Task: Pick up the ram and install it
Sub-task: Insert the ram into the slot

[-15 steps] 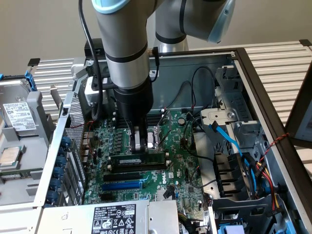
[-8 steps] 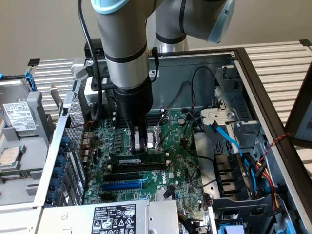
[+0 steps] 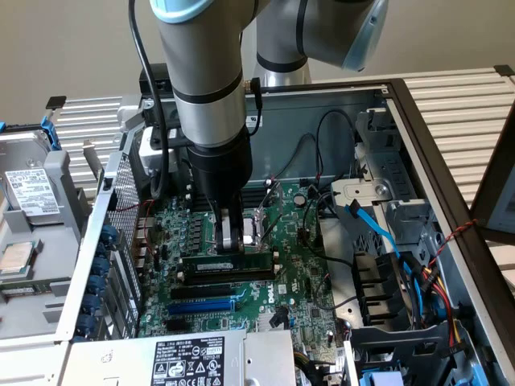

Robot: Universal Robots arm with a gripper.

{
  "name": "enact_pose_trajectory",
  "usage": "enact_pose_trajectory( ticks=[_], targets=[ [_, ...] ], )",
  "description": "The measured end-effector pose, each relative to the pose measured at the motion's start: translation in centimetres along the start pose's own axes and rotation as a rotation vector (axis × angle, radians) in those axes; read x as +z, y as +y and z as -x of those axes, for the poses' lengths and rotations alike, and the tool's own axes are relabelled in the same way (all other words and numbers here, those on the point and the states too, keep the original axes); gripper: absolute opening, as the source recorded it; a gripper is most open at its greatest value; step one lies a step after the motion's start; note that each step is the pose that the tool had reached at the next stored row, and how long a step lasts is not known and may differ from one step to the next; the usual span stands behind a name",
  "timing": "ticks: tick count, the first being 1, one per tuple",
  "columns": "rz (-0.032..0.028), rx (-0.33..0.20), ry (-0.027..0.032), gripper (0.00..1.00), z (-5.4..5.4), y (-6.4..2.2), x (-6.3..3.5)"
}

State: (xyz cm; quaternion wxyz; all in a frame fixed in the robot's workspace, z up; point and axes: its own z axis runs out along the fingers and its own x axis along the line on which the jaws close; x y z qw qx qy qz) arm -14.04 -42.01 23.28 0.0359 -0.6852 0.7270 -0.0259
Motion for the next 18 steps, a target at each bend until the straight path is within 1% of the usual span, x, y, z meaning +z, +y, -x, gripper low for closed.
enact_pose_trajectory(
  ticks=[7,11,14,17,18],
  targets=[
    [-0.0041,-0.002,-0.0002,0.12,0.00,-0.01,0.01],
    [-0.0112,-0.002,-0.0006,0.12,-0.01,0.12,0.16],
    [-0.0117,-0.003,-0.0002,0.12,-0.01,0.17,0.17],
    [-0.0117,-0.011,-0.0008,0.12,-0.01,0.12,-0.52],
    [-0.0122,-0.012,-0.0013,0.12,0.00,0.11,-0.54]
  ],
)
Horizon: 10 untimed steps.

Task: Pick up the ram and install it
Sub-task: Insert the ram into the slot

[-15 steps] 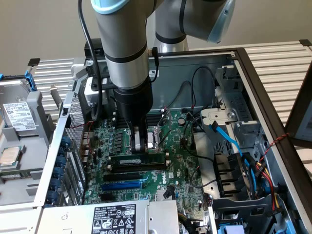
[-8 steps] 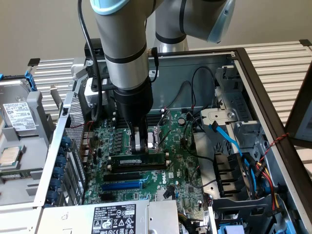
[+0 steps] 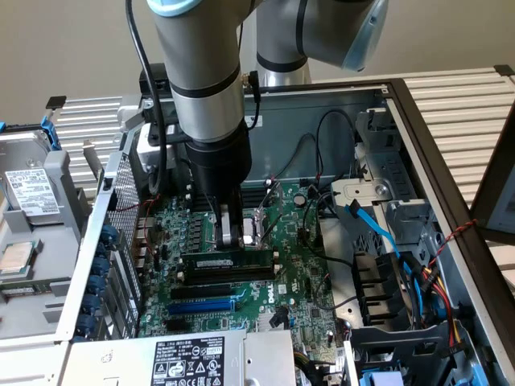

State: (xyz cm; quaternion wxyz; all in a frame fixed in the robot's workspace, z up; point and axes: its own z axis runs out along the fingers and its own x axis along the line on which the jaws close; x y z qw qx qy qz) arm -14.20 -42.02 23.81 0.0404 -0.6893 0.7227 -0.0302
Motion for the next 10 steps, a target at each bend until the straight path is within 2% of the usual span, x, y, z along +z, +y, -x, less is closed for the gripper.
enact_pose_trajectory(
  ticks=[3,6,10],
  targets=[
    [-0.0059,-0.004,-0.0004,0.12,0.00,0.00,0.00],
    [-0.0114,-0.009,0.0020,0.12,0.00,0.00,0.01],
    [-0.0137,-0.010,0.0074,0.12,0.00,0.04,0.11]
  ],
)
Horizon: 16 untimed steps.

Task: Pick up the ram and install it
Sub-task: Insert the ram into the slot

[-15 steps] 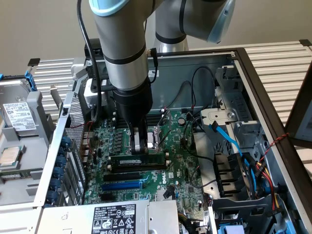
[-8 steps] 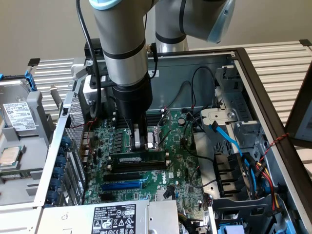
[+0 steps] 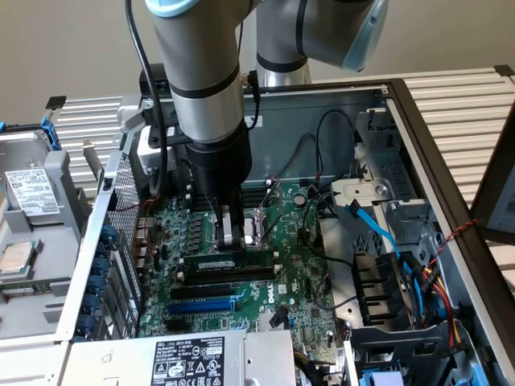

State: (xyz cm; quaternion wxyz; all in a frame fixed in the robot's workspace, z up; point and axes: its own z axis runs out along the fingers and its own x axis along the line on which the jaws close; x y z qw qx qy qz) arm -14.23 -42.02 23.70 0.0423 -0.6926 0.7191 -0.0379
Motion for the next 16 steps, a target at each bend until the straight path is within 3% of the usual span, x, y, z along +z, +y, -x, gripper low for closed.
enact_pose_trajectory(
  ticks=[2,9,16],
  targets=[
    [-0.0005,-0.001,0.0031,0.12,0.00,0.03,0.05],
    [-0.0007,0.000,0.0029,0.12,0.03,0.05,0.21],
    [-0.0004,0.002,-0.0020,0.12,0.22,0.19,0.44]
  ],
)
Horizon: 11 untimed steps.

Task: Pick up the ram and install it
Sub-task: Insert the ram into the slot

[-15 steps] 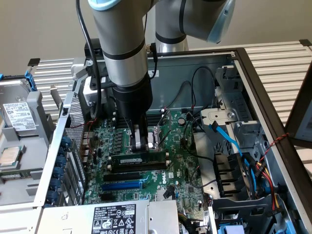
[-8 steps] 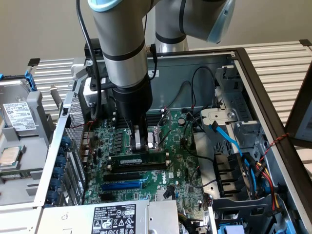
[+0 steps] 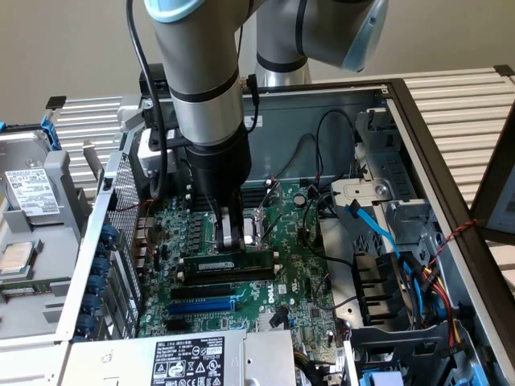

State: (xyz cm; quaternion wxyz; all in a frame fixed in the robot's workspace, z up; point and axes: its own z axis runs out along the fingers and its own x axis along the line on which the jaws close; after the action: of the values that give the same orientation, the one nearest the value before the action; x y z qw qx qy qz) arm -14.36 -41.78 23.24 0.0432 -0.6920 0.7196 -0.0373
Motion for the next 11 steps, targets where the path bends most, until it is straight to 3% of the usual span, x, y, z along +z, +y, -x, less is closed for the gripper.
enact_pose_trajectory(
  ticks=[4,8,11],
  targets=[
    [0.0001,0.001,-0.0009,0.12,0.00,0.13,0.10],
    [0.0003,0.005,-0.0108,0.12,0.00,0.14,0.10],
    [0.0004,0.006,-0.0114,0.12,-0.02,0.14,0.10]
  ],
)
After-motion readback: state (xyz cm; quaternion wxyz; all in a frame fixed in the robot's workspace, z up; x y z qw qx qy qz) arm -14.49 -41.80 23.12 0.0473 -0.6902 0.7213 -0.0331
